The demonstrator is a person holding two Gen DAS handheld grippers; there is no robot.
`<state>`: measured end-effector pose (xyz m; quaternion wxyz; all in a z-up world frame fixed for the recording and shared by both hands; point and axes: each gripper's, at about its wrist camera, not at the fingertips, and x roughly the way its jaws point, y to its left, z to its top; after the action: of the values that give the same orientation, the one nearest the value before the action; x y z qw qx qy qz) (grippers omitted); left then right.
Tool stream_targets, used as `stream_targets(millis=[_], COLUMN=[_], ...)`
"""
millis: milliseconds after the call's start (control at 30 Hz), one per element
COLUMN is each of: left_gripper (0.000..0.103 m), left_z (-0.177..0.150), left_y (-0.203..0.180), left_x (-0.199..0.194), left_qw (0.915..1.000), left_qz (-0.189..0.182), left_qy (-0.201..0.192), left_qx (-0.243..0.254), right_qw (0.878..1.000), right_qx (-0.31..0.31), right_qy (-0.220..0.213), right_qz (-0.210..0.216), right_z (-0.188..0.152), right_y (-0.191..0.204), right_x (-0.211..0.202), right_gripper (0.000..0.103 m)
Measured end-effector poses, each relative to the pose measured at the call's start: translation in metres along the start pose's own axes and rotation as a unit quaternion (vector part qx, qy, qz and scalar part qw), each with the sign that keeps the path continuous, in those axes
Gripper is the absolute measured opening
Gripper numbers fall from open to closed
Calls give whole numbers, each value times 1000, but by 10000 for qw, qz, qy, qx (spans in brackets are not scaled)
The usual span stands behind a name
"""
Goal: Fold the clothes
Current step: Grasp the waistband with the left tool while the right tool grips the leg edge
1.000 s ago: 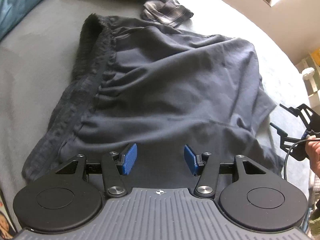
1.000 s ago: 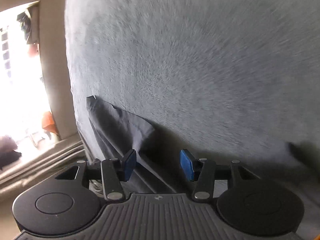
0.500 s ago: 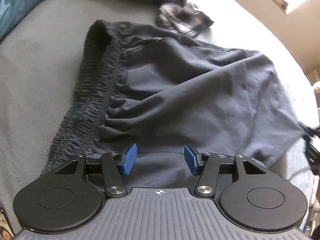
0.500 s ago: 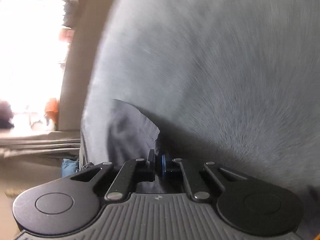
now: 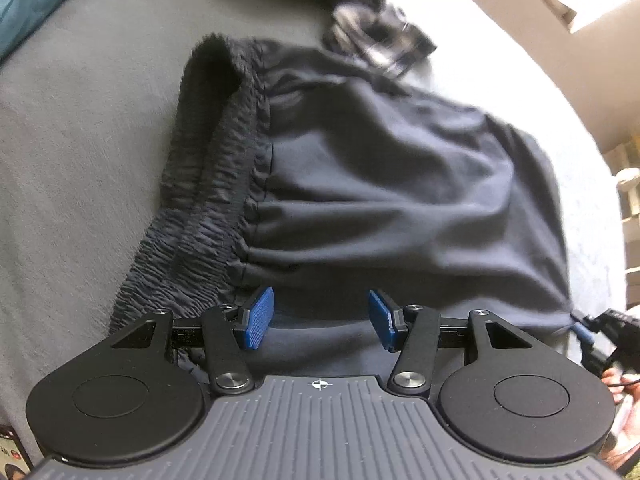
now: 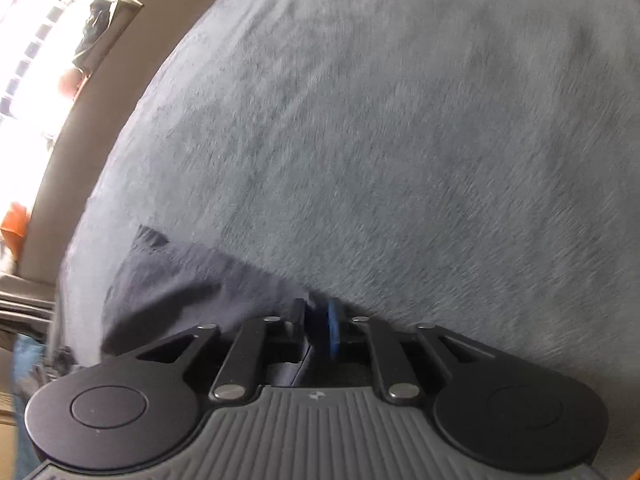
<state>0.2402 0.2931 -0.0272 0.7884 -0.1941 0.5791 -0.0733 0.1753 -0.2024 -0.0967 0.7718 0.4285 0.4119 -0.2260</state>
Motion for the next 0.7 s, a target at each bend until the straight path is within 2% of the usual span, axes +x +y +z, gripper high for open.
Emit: stream_targets(millis=[67,133,200,300,333,400,500,533,600,667,700], left_gripper=[52,53,59,72,80,82,81,76,53,14,8], left_z=[3,9,21,50,61,82,102,105,111,113,114], left_y=[4,10,17,27,29,34,41,43,45,46,46], left_x=[-12,-23,-28,-20,-14,4,29,34,41,46,47], left_qw=[9997,9983,9963,9937,9927,9909,9915,9914,9908,9906,9906], left_qz=[-68,-27,33,240,321,591,674,646,625,651,635], left_qy=[-239,-573,-850,-1090,-1165,-1202,-1097,-1123,-1180,-1170,-1179], left_qx=[-32,-74,-135,-139,-47,108,175,190,211,260,287], right_qw=[9986,9948,9901,9838,9826,9821,9828,9830,9833,9834,9826], right_qx=[-327,-749,-1145,-1623,-1712,-1779,-1773,-1772,-1771,-1769,-1817], right_qy=[-325,-586,-737,-741,-710,-613,-499,-465,-397,-329,-305], right_qz=[-262,-361,-334,-163,-103,3,92,116,164,213,225], right_z=[3,7,10,10,10,10,7,5,3,0,-1], right_y=[7,17,30,64,71,82,89,90,93,96,99], right_x=[-16,-30,-40,-38,-37,-32,-23,-21,-15,-10,-8], right_gripper=[35,35,36,36,36,36,36,36,36,36,36])
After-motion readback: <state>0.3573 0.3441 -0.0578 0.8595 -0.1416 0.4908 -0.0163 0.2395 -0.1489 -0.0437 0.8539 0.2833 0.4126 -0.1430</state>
